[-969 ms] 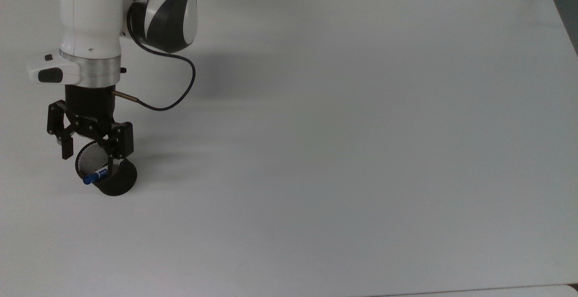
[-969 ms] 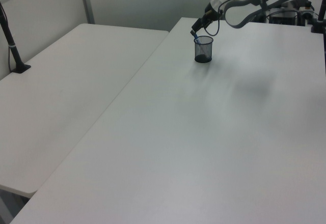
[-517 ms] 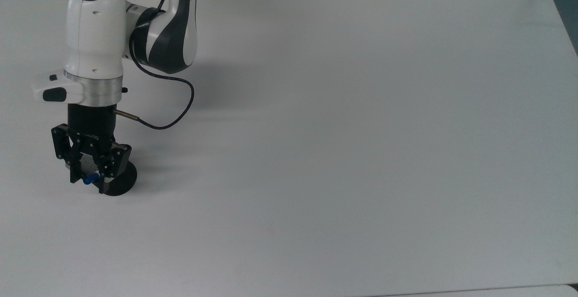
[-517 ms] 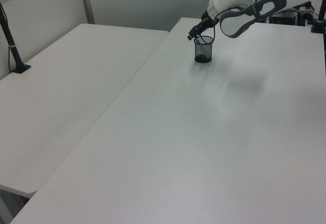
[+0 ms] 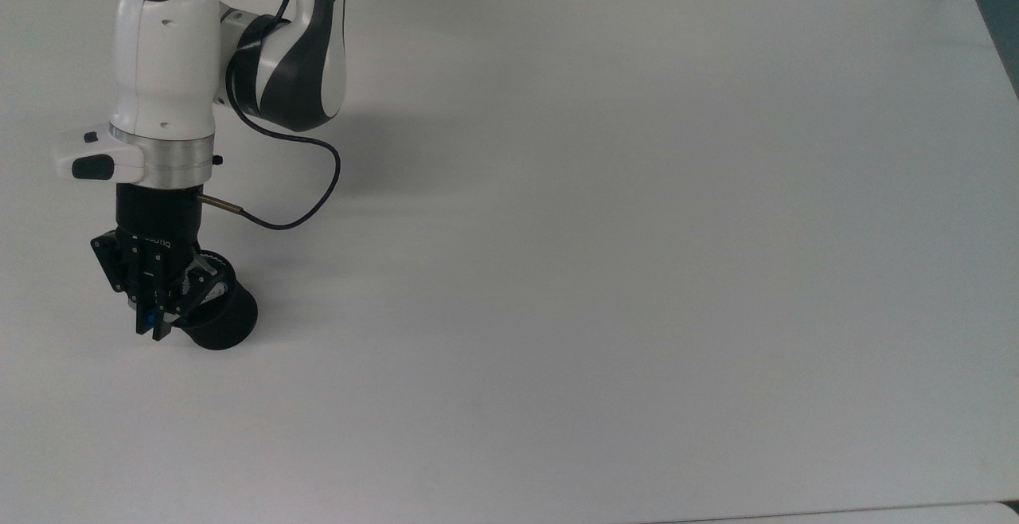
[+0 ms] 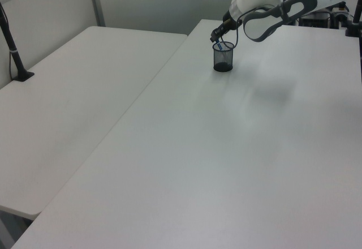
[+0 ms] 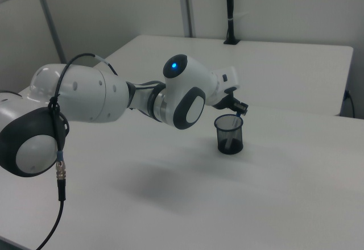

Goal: Remove the marker
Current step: 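Lower the gripper and close it on the blue marker cap, then lift the marker up and out of the mesh cup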

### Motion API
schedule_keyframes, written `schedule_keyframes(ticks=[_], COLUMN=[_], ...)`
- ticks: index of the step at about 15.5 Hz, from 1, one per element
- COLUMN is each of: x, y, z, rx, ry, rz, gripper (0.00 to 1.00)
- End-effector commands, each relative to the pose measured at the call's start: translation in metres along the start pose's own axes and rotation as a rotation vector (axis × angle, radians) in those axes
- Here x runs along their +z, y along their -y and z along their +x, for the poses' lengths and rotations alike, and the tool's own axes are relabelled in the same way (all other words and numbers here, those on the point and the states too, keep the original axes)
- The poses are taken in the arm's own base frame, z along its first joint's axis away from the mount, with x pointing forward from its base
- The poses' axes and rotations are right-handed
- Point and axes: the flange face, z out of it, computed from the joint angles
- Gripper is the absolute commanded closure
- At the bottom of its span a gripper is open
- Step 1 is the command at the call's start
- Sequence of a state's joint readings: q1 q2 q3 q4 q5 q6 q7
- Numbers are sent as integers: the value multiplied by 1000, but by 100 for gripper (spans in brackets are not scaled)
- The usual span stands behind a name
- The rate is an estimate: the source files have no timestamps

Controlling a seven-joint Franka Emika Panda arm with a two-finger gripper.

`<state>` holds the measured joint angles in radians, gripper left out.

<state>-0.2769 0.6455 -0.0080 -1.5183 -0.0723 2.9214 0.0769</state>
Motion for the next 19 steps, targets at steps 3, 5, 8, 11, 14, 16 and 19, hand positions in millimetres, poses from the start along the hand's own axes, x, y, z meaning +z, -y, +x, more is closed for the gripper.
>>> schedule_keyframes(ticks=[3, 5, 8, 11, 14, 16, 19], x=[-34, -53, -88, -110, -105, -101, -95], y=[-2, -2, 6, 16, 47, 72, 101], z=[28, 41, 59, 68, 58, 49, 33], rx=[-15, -6, -10, -26, -71, -118, -237], ry=[-71, -95, -131, -104, -1, 69, 178], rz=[-3, -1, 10, 17, 36, 59, 100], gripper=[90, 90, 90, 90, 90, 90, 90])
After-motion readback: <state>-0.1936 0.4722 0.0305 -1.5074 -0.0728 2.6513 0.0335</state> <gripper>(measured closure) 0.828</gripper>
